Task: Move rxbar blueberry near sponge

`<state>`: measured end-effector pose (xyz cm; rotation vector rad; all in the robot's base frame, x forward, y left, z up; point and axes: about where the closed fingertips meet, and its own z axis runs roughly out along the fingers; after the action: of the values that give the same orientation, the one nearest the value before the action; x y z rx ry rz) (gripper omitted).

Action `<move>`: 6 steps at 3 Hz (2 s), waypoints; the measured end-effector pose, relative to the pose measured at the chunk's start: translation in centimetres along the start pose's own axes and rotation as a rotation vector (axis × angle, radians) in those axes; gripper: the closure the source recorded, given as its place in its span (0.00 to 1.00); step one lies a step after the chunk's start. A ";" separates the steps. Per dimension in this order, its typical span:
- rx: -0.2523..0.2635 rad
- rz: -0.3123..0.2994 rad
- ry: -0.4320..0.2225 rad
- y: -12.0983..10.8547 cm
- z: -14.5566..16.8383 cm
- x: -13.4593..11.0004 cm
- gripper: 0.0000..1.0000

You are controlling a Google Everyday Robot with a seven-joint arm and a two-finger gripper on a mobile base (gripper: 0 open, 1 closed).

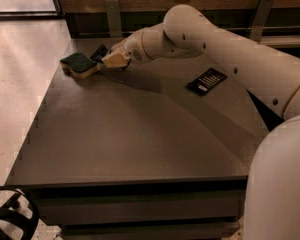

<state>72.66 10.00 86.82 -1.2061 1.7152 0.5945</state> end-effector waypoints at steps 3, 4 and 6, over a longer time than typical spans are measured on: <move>0.010 0.097 -0.016 -0.8 2.4 5.2 0.82; 0.010 0.097 -0.016 -0.9 2.3 4.9 0.59; 0.007 0.097 -0.016 -0.8 2.4 4.9 0.12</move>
Offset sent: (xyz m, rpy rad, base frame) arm 0.0220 -0.0295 -0.1090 0.0824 0.1124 -0.1229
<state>73.91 9.37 81.49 -1.1159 1.7685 0.6535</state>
